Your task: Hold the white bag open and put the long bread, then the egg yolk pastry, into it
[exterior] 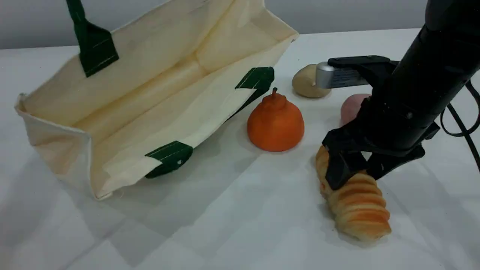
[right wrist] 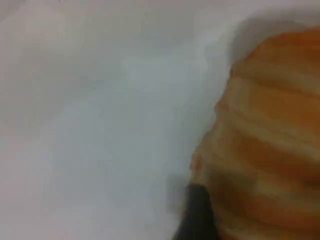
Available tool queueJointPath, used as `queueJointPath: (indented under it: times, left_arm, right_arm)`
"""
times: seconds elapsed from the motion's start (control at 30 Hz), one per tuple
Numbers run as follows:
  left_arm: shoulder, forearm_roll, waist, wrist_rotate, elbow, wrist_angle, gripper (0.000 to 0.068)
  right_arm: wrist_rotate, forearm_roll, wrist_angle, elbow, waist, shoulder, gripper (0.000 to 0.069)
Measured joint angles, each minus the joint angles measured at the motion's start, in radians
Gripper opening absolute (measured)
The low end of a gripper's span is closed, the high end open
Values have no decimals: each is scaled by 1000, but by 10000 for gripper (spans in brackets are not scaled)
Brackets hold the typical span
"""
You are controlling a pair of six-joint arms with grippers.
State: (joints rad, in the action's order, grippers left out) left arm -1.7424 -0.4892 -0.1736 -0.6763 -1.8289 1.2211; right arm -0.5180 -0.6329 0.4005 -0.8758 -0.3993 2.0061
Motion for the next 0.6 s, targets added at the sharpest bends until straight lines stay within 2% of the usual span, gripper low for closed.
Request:
queueJointPath:
  times: [0.1, 0.4, 0.53, 0.6]
  left_arm:
    - [0, 0, 0, 0, 0, 0, 83]
    - [0, -1, 0, 0, 0, 0, 83]
    - [0, -1, 0, 0, 0, 0, 83]
    - [0, -1, 0, 0, 0, 0, 83]
  right_arm:
    - [0, 2, 0, 0, 0, 0, 431]
    - [-1, 3, 46, 0, 0, 0, 196]
    - [-1, 4, 53, 0, 0, 0, 111]
    - [-2, 15, 61, 0, 0, -4, 92]
